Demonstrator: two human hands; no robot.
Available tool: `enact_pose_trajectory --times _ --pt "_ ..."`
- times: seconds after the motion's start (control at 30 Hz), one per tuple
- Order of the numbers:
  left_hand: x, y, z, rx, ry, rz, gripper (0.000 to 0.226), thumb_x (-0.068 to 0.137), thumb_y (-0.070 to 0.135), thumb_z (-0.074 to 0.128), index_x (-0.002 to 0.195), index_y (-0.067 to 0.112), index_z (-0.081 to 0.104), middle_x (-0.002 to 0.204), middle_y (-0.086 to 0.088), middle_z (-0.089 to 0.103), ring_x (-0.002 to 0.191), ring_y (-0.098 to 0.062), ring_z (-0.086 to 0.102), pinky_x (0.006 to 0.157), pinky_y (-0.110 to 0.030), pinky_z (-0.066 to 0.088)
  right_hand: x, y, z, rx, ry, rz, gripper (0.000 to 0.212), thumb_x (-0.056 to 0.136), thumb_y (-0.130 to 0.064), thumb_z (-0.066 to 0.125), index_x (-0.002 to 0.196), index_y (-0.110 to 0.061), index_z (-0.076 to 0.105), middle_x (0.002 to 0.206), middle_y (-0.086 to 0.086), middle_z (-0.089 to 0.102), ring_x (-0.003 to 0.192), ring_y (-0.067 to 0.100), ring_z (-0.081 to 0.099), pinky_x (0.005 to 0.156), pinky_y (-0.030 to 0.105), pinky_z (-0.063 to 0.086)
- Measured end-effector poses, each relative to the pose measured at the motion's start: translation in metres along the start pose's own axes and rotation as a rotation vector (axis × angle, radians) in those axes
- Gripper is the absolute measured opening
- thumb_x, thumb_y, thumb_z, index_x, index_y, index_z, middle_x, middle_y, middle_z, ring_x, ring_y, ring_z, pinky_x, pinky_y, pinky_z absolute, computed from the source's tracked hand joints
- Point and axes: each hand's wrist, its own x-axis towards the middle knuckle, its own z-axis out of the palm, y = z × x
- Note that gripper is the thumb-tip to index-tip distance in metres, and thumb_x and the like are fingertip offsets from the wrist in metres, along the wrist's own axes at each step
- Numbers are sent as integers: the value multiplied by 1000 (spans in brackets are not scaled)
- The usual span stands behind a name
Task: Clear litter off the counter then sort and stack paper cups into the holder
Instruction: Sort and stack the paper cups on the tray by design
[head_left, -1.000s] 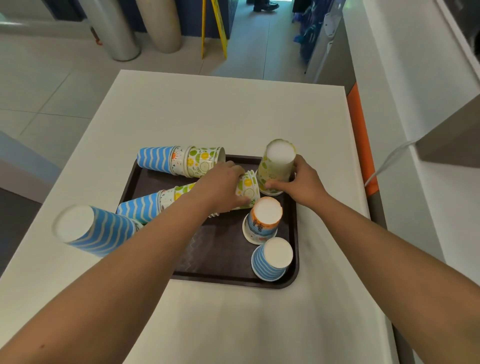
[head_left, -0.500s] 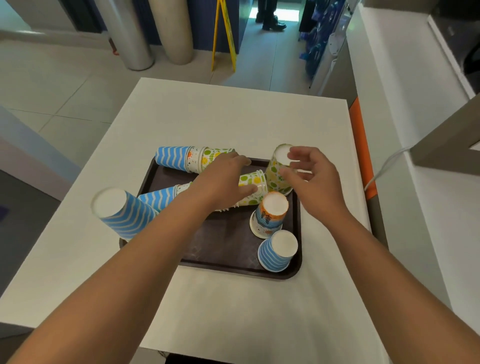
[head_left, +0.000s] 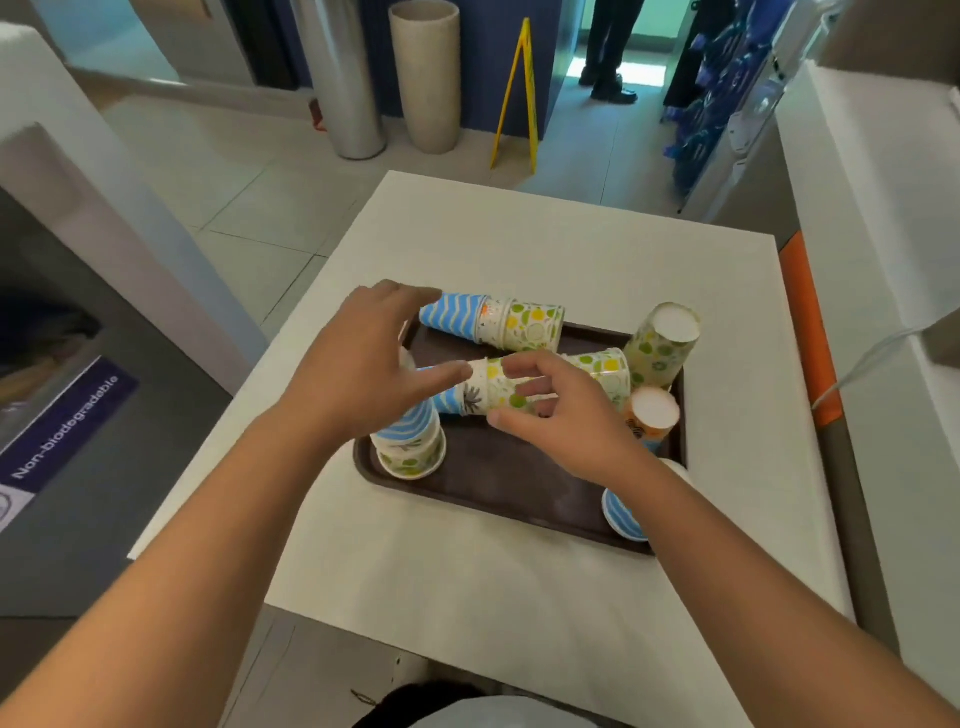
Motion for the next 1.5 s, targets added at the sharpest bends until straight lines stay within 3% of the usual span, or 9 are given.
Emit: enact_pose_trajectory --times 0.17,0.3,0.43,0.53,0.73,0.93,1.07,1.27,1.5 --pt "-22 -47 3 -231 -62 -157 92 61 54 86 139 25 46 133 9 53 119 -8 50 101 -28 42 11 -9 48 -49 -58 7 78 67 -39 86 134 -27 49 131 -15 53 116 0 52 97 23 46" --pt "-26 -68 15 -351 -100 -148 74 64 39 89 128 25 54 121 11 61 106 -2 58 94 -25 50 18 -11 82 -59 -47 12 95 61 -43 88 142 -29 40 141 -13 47 129 4 44 104 27 40" --pt "-21 -74 21 -443 -118 -99 60 65 37 89 117 25 61 112 11 66 102 -2 62 89 -27 54 25 -17 103 74 -20 -12 79 63 -29 89 129 -32 47 125 -14 59 114 -2 55 92 19 47" --pt "-13 -76 22 -504 -165 -67 58 66 38 89 115 27 61 112 13 66 103 1 62 91 -24 53 28 -18 108 108 60 16 70 66 -35 84 125 -30 49 118 -13 62 108 2 60 89 26 53" --pt "-7 -92 24 -570 -222 -78 85 65 47 86 136 16 53 132 9 59 119 0 56 102 -21 47 31 -15 83 101 172 105 59 71 -36 83 121 -28 52 108 -25 60 94 -14 57 79 7 48" --pt "-9 -87 45 -549 -342 -50 89 65 42 88 140 18 46 136 9 54 120 -2 52 100 -18 43 30 -7 64 180 219 186 59 67 -34 87 119 -21 63 112 -7 71 100 7 69 89 38 57" --pt "-6 -78 63 -609 -453 -86 98 62 45 89 143 22 40 136 12 53 124 -3 50 103 -24 43 26 -15 58 232 230 178 50 69 -27 85 115 -20 64 109 -6 73 97 8 70 88 35 57" --pt "-4 -66 77 -674 -477 -98 87 63 37 91 135 29 44 121 17 61 101 10 57 82 -13 46 21 -22 51 187 199 173 47 69 -23 85 111 -25 64 108 -8 73 97 6 70 88 33 57" --pt "-7 -74 90 -584 -474 -92 85 57 46 91 130 29 52 118 15 65 109 -1 61 97 -30 51 20 -36 31 245 310 122 63 61 -39 85 116 -16 65 112 -4 72 102 11 69 92 40 55"
